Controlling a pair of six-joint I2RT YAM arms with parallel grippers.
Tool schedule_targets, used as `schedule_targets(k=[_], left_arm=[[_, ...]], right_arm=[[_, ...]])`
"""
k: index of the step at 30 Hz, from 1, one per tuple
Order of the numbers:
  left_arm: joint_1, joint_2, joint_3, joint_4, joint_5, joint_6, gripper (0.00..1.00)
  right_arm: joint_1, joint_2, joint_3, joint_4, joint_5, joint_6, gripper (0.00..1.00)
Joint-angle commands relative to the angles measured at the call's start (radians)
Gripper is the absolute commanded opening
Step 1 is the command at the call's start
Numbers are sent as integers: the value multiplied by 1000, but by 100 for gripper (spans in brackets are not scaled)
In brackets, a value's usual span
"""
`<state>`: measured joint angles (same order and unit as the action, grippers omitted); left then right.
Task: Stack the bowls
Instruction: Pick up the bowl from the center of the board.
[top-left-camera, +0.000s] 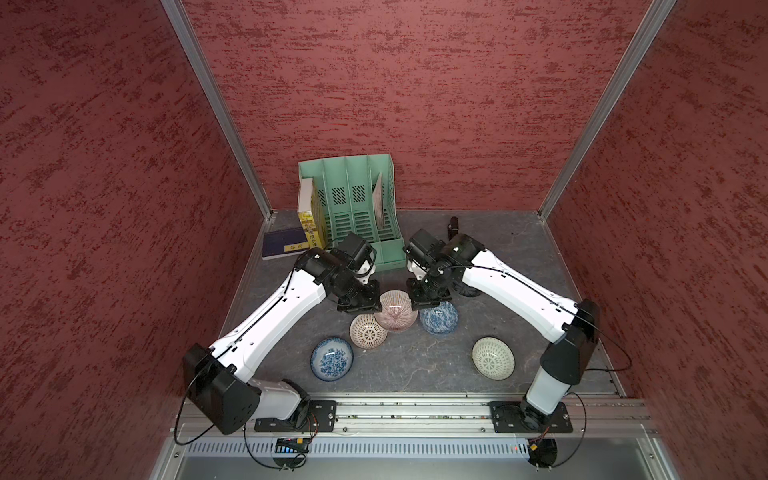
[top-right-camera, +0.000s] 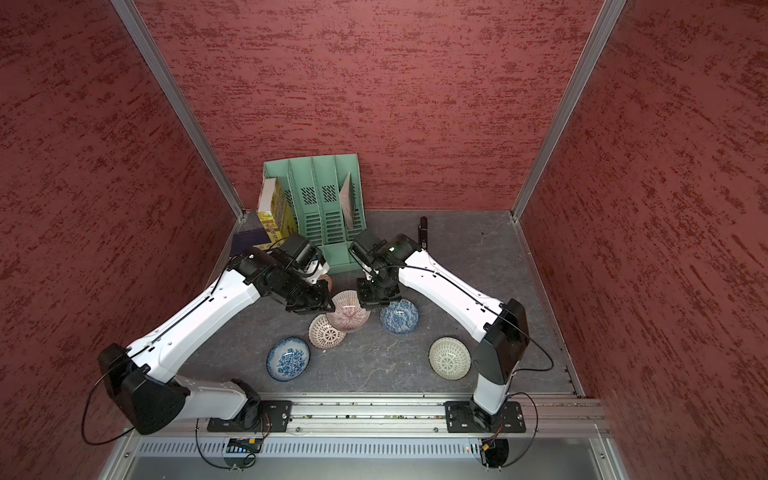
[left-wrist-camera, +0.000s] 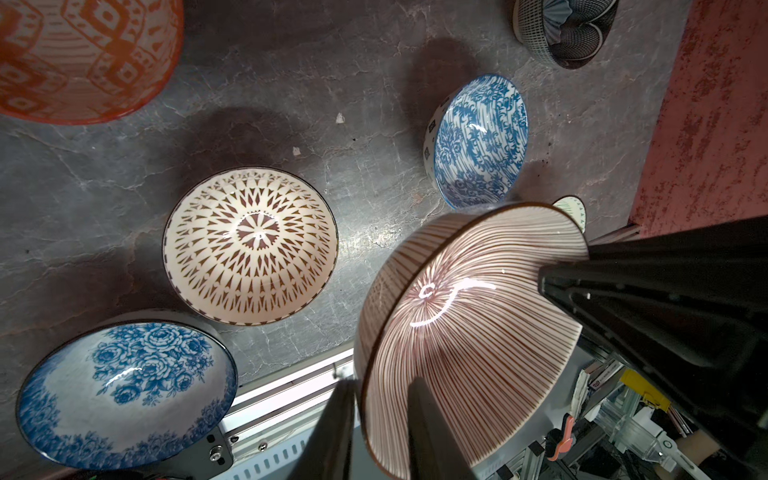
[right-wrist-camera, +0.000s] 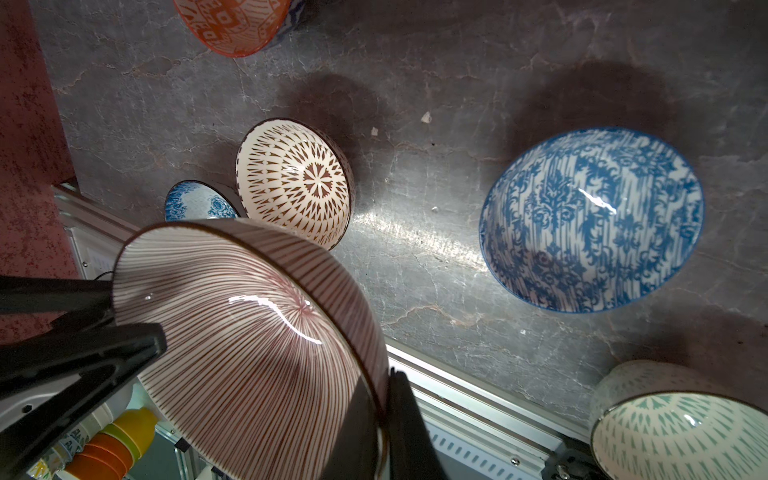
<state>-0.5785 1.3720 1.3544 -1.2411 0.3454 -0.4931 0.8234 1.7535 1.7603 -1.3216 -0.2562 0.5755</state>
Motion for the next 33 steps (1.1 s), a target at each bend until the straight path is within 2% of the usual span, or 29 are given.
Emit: schedule_targets(k=[1,7,15,17,19,26,30,31,33], left_arm=[[-10,-2,3,1,-28,-3,21],[-13,1,1,-1,-33,-6,14],[-20,-8,-28,13,-42,-25,14],[-20,-9,-36,14,-42,-27,10],[-21,-10,-39,15,-47,-29,0],[-18,-20,-38,12,-80,-40,0],[1,-36,-53,11,-97,-42,0],[12,-39,-59,12,-97,-40,0],[31,-49,-74,10,-103,-38,0]], right_arm=[[11,-5,44,17,-1,-6,0],[12,-8,40,24,-5,-5,0],[14,-8,36,37,-12,1,0],[14,-9,34,40,-13,2,0],[15,-9,33,45,-17,4,0],[18,-7,26,61,-22,5,1],[19,-6,38,53,7,-15,60],[19,-10,42,48,24,-22,66],[15,-20,53,41,55,-38,69]])
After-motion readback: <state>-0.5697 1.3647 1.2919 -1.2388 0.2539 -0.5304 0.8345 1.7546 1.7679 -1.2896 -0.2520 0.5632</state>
